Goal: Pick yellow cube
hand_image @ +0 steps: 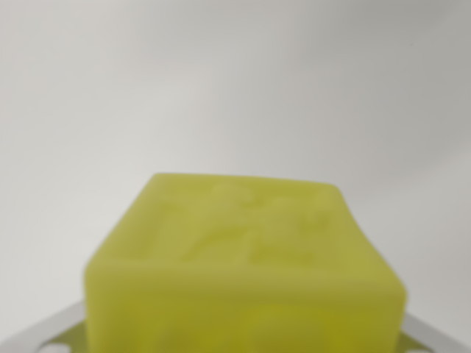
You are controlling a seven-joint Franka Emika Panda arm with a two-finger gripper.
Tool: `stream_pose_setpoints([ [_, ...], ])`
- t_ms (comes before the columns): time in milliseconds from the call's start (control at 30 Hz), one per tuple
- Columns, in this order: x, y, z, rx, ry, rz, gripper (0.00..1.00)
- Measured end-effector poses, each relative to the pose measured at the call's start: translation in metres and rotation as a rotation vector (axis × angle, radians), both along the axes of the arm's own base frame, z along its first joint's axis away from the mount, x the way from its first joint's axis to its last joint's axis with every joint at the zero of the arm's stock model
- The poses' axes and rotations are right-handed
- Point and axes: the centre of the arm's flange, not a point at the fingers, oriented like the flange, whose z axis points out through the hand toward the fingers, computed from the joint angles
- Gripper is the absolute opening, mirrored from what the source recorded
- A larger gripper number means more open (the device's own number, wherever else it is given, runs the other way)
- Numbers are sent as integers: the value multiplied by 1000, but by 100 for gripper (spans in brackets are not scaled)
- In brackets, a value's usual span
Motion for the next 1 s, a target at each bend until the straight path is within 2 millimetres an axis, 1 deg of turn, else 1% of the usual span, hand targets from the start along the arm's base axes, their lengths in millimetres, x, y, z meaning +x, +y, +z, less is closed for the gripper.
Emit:
stream_pose_setpoints([
  [867, 0, 0, 65, 0, 0, 0, 0],
  [1000, 0, 0, 70, 0, 0, 0, 0],
])
